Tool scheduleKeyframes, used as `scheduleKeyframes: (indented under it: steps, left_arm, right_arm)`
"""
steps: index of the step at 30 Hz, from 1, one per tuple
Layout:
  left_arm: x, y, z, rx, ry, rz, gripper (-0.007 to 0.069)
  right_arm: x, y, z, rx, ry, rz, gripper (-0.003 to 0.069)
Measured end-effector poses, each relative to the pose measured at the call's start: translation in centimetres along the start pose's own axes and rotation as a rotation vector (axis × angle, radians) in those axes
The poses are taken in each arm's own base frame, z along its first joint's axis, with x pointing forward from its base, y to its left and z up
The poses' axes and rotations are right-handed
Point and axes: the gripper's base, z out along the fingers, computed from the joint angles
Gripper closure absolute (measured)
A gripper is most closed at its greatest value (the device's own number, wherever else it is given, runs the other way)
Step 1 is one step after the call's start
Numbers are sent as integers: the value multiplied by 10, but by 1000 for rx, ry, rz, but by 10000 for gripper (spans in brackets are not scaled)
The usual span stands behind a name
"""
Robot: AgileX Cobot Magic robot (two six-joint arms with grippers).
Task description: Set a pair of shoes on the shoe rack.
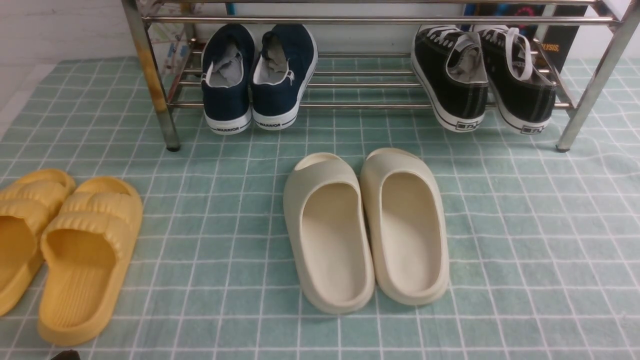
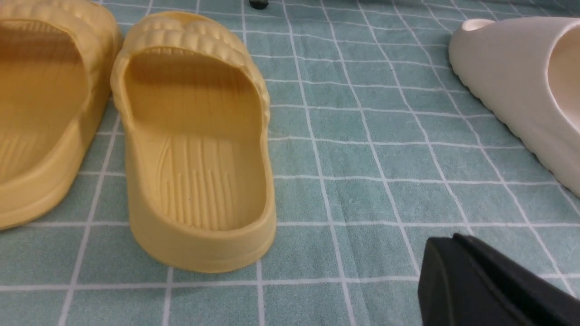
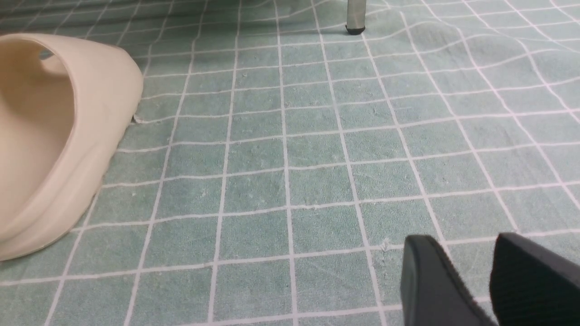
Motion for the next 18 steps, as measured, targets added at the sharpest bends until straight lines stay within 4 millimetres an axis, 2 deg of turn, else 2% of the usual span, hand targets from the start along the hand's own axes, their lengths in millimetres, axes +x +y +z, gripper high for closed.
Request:
scheduleKeyframes:
  steps: [4, 18]
  left_arm:
    - [0, 3, 0, -54, -11, -37, 638]
    - [0, 3, 0, -55, -11, -49, 638]
  right_arm:
    - [0, 0, 0, 0, 0, 0, 419]
    - [0, 0, 0, 0, 0, 0, 419]
